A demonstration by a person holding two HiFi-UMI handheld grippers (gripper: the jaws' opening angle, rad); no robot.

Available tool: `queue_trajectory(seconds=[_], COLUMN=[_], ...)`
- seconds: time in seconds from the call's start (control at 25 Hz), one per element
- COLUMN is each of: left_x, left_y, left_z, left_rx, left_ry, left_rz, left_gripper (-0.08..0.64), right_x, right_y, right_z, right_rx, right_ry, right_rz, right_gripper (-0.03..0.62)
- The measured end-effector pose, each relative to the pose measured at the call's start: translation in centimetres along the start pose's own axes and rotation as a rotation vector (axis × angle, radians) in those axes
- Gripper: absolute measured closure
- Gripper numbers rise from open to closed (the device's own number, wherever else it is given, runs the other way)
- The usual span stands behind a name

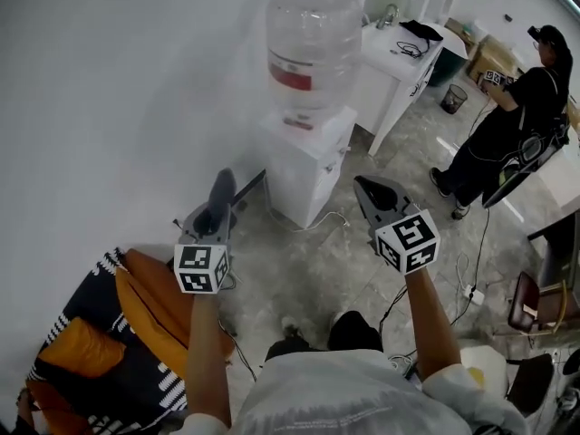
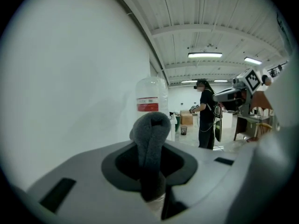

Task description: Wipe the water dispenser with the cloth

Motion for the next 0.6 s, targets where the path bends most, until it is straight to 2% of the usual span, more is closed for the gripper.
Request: queue_trajectory(seconds=[0.16,0.36,0.6], left_x=[1.7,4.7,7.7], left_y=[-0.1,-0.2,-1.5], left_z=[4.1,10.7,19.8], left_rx=[0.034,0.038,0.046], left_ry=[-0.008,0.029,0.033], left_rz=[-0.033,-0.101,-0.204], left_gripper=[0.482,0.482,0.482], right_x=[-1.8,-4.9,-8.5], right_y=[-0.5,-1.7,-3.5], right_z=[3.6,8.8,14.5], right_rx=[0.028,0.032,0.104], right_ry=[-0.011,-0.009,0.0], right_rz=[0.046,0.121,0.075], right_gripper=[0.577,0.577,0.577])
Point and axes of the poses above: the fingertips, and each gripper's own axes: z forward along the fingers, x to its left, y out of its top, the point moved 10 cm from there along -z, backward along the fingers, and after that the axes turned 11 degrees about x, right-handed, at the moved point
